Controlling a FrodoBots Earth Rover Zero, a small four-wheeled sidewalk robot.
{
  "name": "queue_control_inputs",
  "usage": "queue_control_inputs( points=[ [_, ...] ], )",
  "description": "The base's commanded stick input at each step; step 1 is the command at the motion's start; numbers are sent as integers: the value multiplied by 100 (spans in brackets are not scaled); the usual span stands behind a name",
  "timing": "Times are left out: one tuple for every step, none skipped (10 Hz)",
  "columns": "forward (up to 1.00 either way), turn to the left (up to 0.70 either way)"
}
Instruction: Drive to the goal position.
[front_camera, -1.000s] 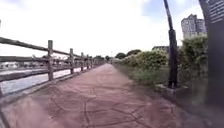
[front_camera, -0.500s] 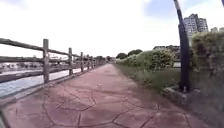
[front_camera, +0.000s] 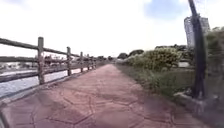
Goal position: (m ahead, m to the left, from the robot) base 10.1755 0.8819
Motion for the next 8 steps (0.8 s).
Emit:
queue_control_inputs(
  points=[
    [70,11],
    [70,11],
    [70,11],
    [70,11],
    [70,11],
    [70,11],
    [70,11],
    [70,11]
  ],
)
